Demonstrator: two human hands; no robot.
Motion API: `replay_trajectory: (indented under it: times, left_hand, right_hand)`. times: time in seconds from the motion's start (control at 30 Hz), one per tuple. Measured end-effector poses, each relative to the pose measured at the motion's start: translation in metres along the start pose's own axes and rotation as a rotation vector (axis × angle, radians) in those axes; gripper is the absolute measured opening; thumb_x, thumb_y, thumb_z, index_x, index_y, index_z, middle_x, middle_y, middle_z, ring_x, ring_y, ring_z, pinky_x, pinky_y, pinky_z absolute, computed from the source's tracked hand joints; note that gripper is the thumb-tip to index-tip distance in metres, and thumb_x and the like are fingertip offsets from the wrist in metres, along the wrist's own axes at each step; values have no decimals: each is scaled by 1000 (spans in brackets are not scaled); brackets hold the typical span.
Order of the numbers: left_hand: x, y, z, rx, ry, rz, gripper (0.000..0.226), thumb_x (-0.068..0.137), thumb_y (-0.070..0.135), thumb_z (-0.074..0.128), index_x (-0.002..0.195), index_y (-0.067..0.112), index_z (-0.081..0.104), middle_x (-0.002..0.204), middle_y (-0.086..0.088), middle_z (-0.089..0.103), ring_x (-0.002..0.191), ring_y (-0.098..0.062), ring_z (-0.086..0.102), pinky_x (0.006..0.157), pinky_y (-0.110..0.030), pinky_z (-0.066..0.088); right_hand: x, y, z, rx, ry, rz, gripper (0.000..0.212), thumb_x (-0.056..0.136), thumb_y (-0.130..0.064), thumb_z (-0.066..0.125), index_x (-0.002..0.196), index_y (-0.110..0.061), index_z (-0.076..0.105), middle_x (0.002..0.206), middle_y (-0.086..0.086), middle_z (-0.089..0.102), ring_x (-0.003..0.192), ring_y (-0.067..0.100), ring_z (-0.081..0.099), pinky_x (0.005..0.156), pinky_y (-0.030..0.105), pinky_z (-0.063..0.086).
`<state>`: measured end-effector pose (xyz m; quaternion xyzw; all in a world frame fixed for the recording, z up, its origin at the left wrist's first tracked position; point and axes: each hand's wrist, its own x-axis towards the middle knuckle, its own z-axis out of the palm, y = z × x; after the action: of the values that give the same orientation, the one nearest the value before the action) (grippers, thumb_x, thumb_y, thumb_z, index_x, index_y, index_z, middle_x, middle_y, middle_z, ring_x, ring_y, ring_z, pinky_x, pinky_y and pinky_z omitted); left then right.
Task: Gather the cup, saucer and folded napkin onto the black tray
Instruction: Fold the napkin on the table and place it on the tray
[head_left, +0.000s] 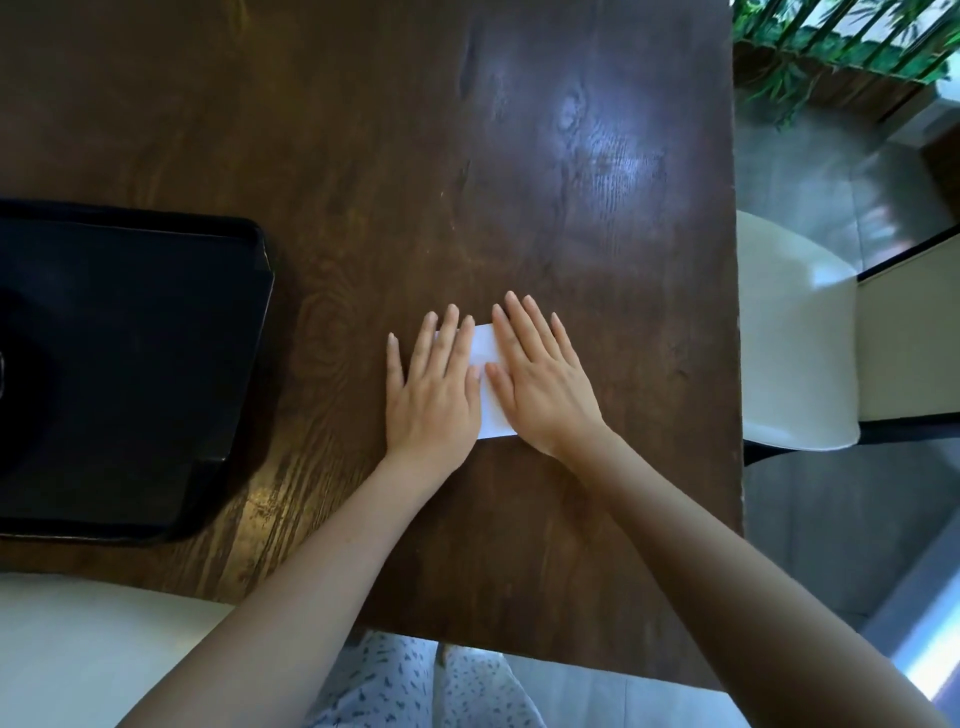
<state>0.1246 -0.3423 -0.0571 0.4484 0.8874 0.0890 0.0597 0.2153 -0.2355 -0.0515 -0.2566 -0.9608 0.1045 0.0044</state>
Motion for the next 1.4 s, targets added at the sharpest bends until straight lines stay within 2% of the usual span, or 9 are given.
replay_trajectory:
  times: [0.37, 0.5, 0.63, 0.73, 0.87, 0.97, 1.13, 1.3, 1.4]
  left_hand:
    - [5, -7, -8, 131, -112, 85, 57, 98, 39, 17, 149, 16, 5, 159, -3, 12, 147, -20, 6, 116, -50, -1]
    - [19, -3, -28, 182, -121, 168, 44, 96, 31, 34, 133, 7, 39, 134, -14, 46, 124, -29, 41, 105, -40, 30]
    - [36, 8, -46, 87, -217, 119, 30, 94, 34, 40, 102, 6, 48, 107, -15, 57, 98, -34, 54, 74, -39, 40]
    - [45, 10, -49, -33, -372, 50, 35, 93, 45, 42, 95, 10, 42, 94, -10, 60, 77, -28, 54, 56, -34, 34]
    - [48, 11, -49, -207, -432, -17, 39, 90, 50, 47, 95, 12, 46, 97, -11, 57, 73, -22, 49, 53, -31, 31]
    - [46, 16, -56, -270, -448, -109, 45, 89, 49, 49, 107, 8, 50, 104, -11, 54, 81, -25, 53, 59, -31, 39]
    - [43, 24, -70, -498, -674, -228, 36, 93, 37, 46, 99, 3, 53, 79, -14, 51, 51, -20, 39, 45, -26, 30]
    - [34, 36, -87, -703, -527, -153, 25, 97, 34, 41, 103, 10, 46, 77, -4, 49, 56, -15, 43, 45, -25, 33]
    - [33, 48, -104, -778, -401, -82, 31, 97, 39, 39, 110, 11, 45, 86, -3, 52, 65, -14, 50, 45, -22, 36]
  right_hand:
    - [3, 15, -6, -65, -106, -122, 67, 97, -50, 16, 150, -14, -2, 161, 5, -7, 147, 16, -9, 121, 38, -4]
    - [-8, 14, -8, -47, 28, -17, 64, 97, -45, 29, 149, -12, 15, 160, 6, 14, 147, 19, 14, 121, 39, 8]
    - [-23, 12, -11, -192, 248, 190, 45, 88, -42, 40, 113, -8, 57, 112, 9, 62, 101, 29, 59, 86, 38, 46]
    - [-30, 12, -14, -316, 337, 249, 30, 82, -41, 52, 77, -12, 57, 73, 2, 57, 67, 23, 55, 60, 33, 45]
    - [-31, 12, -13, -320, 306, 255, 28, 83, -38, 53, 71, -13, 55, 67, 2, 55, 58, 20, 53, 55, 32, 43]
    - [-30, 13, -9, -185, 175, 218, 34, 94, -36, 35, 90, -8, 55, 87, 7, 56, 72, 24, 55, 66, 35, 44]
    - [-32, 15, -16, -3, 158, 279, 34, 96, -37, 39, 99, -5, 52, 98, 10, 54, 83, 26, 56, 72, 35, 45]
    - [-38, 16, -35, 473, 102, 599, 45, 95, -46, 39, 115, -7, 47, 115, 8, 54, 99, 25, 57, 83, 39, 52]
    - [-30, 18, -63, 953, -39, 747, 54, 95, -52, 31, 122, -8, 45, 118, 8, 58, 94, 24, 61, 74, 34, 53]
